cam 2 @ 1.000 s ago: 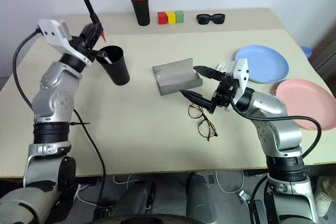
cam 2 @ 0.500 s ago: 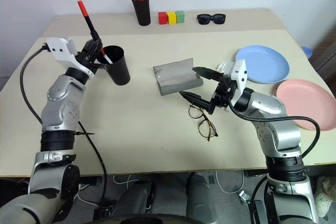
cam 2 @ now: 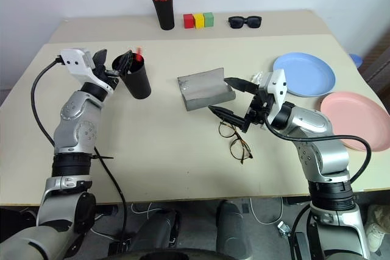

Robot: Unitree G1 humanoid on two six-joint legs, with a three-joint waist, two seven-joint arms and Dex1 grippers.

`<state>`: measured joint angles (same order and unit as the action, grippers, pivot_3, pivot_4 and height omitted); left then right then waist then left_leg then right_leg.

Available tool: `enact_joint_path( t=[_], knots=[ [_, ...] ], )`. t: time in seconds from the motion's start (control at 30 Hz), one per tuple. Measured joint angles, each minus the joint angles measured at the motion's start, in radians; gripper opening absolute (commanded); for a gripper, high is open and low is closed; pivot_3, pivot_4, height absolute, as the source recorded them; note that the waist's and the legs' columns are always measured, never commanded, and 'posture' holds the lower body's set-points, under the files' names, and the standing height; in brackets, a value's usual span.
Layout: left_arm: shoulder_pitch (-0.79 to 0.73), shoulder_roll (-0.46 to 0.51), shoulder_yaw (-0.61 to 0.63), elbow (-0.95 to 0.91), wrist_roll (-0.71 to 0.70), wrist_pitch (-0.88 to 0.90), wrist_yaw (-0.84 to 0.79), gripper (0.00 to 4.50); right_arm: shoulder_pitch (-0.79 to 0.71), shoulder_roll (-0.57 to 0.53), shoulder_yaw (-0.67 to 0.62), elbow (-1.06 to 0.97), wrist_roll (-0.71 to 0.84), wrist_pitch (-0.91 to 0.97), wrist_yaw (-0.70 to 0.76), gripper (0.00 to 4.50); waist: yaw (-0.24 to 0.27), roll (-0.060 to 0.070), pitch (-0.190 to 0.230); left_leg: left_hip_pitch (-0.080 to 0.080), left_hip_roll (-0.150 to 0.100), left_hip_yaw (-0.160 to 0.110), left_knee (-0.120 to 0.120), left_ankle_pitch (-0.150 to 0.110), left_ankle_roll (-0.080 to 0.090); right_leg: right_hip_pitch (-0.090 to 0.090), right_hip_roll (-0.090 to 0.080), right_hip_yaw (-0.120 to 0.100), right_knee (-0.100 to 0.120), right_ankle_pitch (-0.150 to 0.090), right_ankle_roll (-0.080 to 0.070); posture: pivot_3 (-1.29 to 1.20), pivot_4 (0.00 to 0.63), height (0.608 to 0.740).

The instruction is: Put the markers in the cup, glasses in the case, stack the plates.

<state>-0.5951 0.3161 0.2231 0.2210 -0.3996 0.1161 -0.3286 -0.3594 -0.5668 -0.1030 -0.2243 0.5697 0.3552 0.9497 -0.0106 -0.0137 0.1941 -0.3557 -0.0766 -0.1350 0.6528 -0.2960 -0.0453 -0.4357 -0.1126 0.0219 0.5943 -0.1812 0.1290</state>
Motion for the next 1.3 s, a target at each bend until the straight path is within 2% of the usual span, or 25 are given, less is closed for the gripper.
enact_joint_path(
  t=[0.2,0.4,0.53,0.73,0.93,1.03,1.13,1.23,1.27,1.3],
  knots=[
    [0.013,0.004,-0.032,-0.119,-0.047,0.087,-0.091,4.49,-0.002,0.001,0.001,0.011,-0.008,-0.013,0.001,4.5,0.0,0.0,0.0,0.0,0.0,0.0,0.0,0.0,0.0,0.0,0.0,0.0,0.0,0.0,0.0,0.0,0.15,0.74],
    [-0.038,0.036,-0.184,-0.19,-0.114,0.333,-0.274,4.49,-0.002,-0.003,0.0,0.041,-0.02,-0.036,0.012,4.5,0.0,0.0,0.0,0.0,0.0,0.0,0.001,0.0,0.0,0.001,0.0,0.0,0.0,0.0,0.0,0.0,0.15,0.74],
    [-0.158,0.017,-0.321,-0.064,-0.037,0.377,-0.345,4.49,-0.001,-0.011,-0.002,0.054,-0.028,-0.04,0.023,4.5,0.0,0.0,0.0,0.001,-0.001,0.0,0.001,0.0,0.0,0.001,0.0,0.0,0.0,0.0,0.0,0.0,0.15,0.74],
    [-0.313,-0.126,-0.454,0.276,0.13,0.308,-0.381,4.49,0.006,-0.029,-0.01,0.056,-0.045,-0.057,0.007,4.5,0.0,0.0,0.0,0.0,-0.001,0.0,0.001,0.0,0.001,0.001,0.0,0.0,-0.001,0.0,0.0,0.0,0.15,0.74],
    [-0.37,-0.211,-0.485,0.468,0.187,0.294,-0.453,4.49,0.033,-0.028,-0.011,0.014,-0.046,-0.057,-0.024,4.5,-0.003,0.0,0.0,0.0,0.0,0.0,0.001,-0.001,0.002,0.001,0.0,0.0,-0.001,0.0,0.0,0.0,0.15,0.74],
    [-0.383,-0.212,-0.484,0.542,0.226,0.258,-0.468,3.66,0.044,-0.028,-0.013,0.008,-0.046,-0.057,-0.036,4.5,-0.002,0.0,0.0,0.0,0.0,0.001,0.001,-0.001,0.002,0.001,0.0,0.0,-0.001,0.0,0.0,0.0,0.15,0.74],
    [-0.4,-0.223,-0.466,0.57,0.23,0.25,-0.482,2.28,0.056,-0.03,-0.02,-0.008,-0.046,-0.058,-0.045,4.5,0.0,0.0,0.0,0.0,-0.001,0.0,0.001,-0.001,0.002,0.001,0.0,0.0,-0.001,0.0,0.001,0.0,0.15,0.74],
    [-0.4,-0.231,-0.465,0.571,0.238,0.25,-0.503,0.69,0.062,-0.03,-0.021,-0.016,-0.046,-0.058,-0.052,4.5,0.0,0.0,0.0,0.0,-0.001,0.0,0.001,-0.001,0.002,0.001,0.0,0.0,-0.001,0.0,0.001,0.0,0.15,0.74],
    [-0.4,-0.235,-0.465,0.571,0.241,0.251,-0.511,0.24,0.063,-0.03,-0.021,-0.016,-0.046,-0.058,-0.054,4.5,0.0,0.0,0.0,0.0,-0.001,0.0,0.001,-0.001,0.002,0.001,0.0,0.0,-0.001,0.0,0.001,0.0,0.15,0.74],
    [-0.4,-0.235,-0.466,0.569,0.242,0.252,-0.518,0.03,0.063,-0.03,-0.021,-0.016,-0.047,-0.058,-0.055,4.5,0.0,0.0,0.0,0.0,-0.001,0.0,0.001,-0.001,0.002,0.001,0.0,0.0,-0.001,0.0,0.001,0.0,0.15,0.74]
  ],
)
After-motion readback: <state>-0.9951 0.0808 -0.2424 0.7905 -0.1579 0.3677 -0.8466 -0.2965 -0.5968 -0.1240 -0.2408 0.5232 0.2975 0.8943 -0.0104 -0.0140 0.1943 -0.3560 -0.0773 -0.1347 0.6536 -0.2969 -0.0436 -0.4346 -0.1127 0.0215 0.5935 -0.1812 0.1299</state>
